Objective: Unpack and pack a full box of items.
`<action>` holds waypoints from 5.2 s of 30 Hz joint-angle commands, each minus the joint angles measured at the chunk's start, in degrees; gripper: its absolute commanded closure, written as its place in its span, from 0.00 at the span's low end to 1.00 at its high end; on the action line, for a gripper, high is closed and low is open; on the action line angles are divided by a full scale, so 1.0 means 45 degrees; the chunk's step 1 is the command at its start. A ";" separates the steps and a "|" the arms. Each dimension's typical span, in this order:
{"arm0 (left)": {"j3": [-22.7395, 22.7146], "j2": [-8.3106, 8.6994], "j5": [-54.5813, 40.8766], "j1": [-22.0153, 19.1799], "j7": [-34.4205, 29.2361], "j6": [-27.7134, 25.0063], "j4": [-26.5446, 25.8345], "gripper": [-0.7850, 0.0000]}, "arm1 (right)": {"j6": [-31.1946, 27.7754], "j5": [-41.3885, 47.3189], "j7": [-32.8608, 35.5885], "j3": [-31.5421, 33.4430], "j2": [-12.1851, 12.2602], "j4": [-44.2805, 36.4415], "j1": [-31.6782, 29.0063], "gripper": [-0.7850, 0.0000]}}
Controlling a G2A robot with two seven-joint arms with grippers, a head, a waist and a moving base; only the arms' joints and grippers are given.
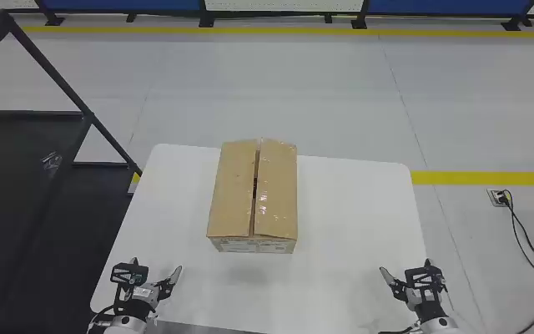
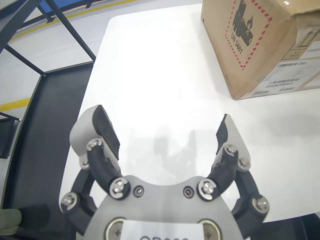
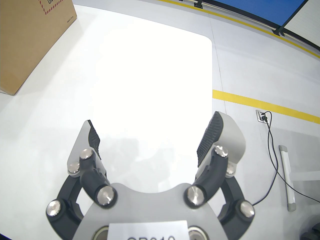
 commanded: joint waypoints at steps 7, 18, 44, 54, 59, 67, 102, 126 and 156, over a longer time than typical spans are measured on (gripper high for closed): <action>0.0000 0.0000 0.0000 0.0000 0.0000 0.0000 0.0000 0.00 | -0.0247 0.0203 -0.0363 -0.0021 -0.0017 -0.0198 -0.0022 0.00; -0.0129 -0.0110 -0.1257 -0.0614 0.2130 -0.0751 0.0375 0.00 | -0.1305 0.0023 -0.0848 -0.0729 -0.0090 -0.1449 0.0241 0.00; 0.0962 -0.0299 -0.1784 -0.3430 0.1679 -0.1119 0.2912 0.00 | -0.3012 -0.1349 -0.2004 -0.2266 -0.0139 -0.2278 0.0940 0.00; 0.1642 -0.0480 -0.2589 -0.4578 0.2228 -0.1447 0.3857 0.00 | -0.1835 -0.1869 -0.2304 -0.2663 -0.0242 -0.2217 0.1264 0.00; 0.1642 -0.0480 -0.2589 -0.4578 0.2228 -0.1447 0.3857 0.00 | -0.1835 -0.1869 -0.2304 -0.2663 -0.0242 -0.2217 0.1264 0.00; 0.2681 -0.0716 -0.2504 -0.5391 0.1837 -0.0823 0.4288 0.00 | -0.2483 -0.1843 -0.2927 -0.2972 -0.0269 -0.1937 0.1471 0.00; 0.5199 -0.1319 -0.1758 -0.6586 0.1818 -0.1725 0.4865 0.00 | -0.2964 -0.1835 -0.3598 -0.3063 -0.0324 -0.1098 0.1577 0.00; 0.6282 -0.1623 -0.1351 -0.6992 0.1313 -0.2388 0.4670 0.00 | -0.3135 -0.1448 -0.3968 -0.2460 -0.0297 -0.1253 0.1100 0.00; 0.4028 -0.1304 -0.0762 -0.5260 0.2477 -0.2597 0.3186 0.00 | -0.3209 0.1308 -0.2668 -0.2504 -0.0439 -0.1248 0.1475 0.00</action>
